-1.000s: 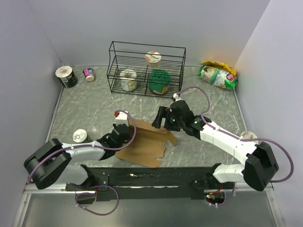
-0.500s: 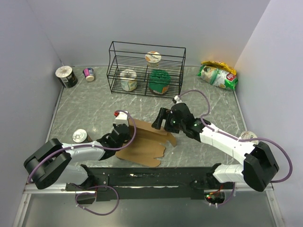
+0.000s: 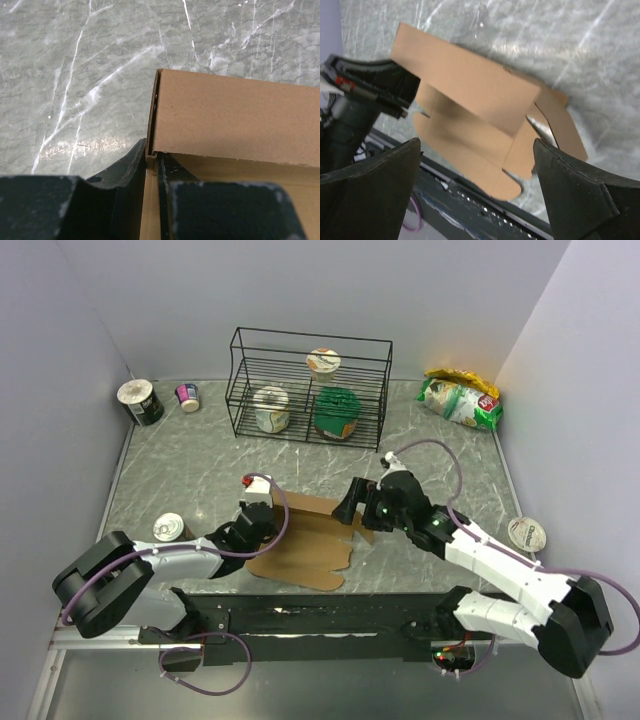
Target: Fold the paper box
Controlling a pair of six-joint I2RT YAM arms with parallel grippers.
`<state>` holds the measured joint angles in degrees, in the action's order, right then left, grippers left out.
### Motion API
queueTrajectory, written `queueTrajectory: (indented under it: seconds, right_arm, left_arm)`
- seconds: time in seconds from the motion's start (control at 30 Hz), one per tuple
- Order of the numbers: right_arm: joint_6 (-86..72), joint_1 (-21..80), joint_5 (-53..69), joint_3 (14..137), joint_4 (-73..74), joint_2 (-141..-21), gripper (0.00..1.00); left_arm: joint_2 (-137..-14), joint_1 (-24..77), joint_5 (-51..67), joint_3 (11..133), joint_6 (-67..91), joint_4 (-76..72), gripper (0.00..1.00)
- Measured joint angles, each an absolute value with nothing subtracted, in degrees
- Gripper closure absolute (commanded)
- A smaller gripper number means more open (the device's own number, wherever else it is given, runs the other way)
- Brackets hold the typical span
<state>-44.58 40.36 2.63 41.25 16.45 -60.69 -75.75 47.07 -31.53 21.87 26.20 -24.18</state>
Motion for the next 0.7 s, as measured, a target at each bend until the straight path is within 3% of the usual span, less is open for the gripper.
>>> queueTrajectory:
  seconds: [0.23,0.43,0.7]
  right_arm:
    - [-45.36,40.51,4.62,37.74,16.51,-56.77,0.00]
    - [-44.91,40.07,5.80,37.47,14.81,-60.42,0.00]
    - [-41.76,32.80,8.78,36.34,8.08,-64.42,0.00]
  left_arm:
    - [-75.75,47.07,-31.24,21.87,25.89,-24.23,0.82]
    - [-75.75,47.07,-31.09,21.87,25.26,-24.29,0.85]
    - [-75.75,47.07,-29.67,21.85,23.66,-25.15,0.87]
